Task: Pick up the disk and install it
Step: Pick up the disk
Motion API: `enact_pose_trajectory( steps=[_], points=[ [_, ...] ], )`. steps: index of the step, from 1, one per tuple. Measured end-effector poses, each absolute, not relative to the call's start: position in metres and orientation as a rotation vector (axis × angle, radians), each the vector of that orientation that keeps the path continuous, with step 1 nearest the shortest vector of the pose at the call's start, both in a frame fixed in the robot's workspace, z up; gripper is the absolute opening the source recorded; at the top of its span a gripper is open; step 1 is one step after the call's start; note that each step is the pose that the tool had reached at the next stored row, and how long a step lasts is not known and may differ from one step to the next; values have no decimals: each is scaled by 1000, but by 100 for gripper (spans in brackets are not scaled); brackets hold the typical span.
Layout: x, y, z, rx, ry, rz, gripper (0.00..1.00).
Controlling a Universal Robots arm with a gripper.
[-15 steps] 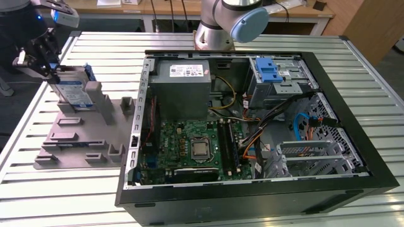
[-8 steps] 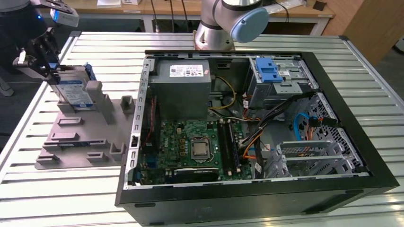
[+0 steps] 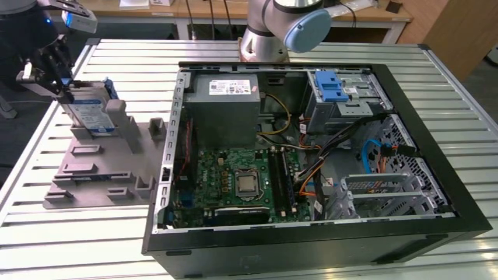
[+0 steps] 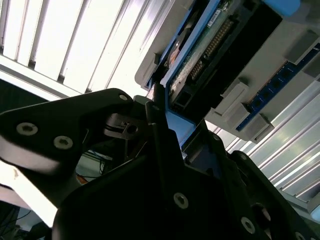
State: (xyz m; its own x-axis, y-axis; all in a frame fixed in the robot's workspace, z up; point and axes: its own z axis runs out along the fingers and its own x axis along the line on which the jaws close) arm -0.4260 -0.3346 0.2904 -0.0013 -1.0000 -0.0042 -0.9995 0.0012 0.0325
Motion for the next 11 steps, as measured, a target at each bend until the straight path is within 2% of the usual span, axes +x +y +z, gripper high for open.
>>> enact_pose_trajectory(
  steps=[11],
  points=[
    [-426, -335, 302, 2206, -2209, -40, 36]
  ],
)
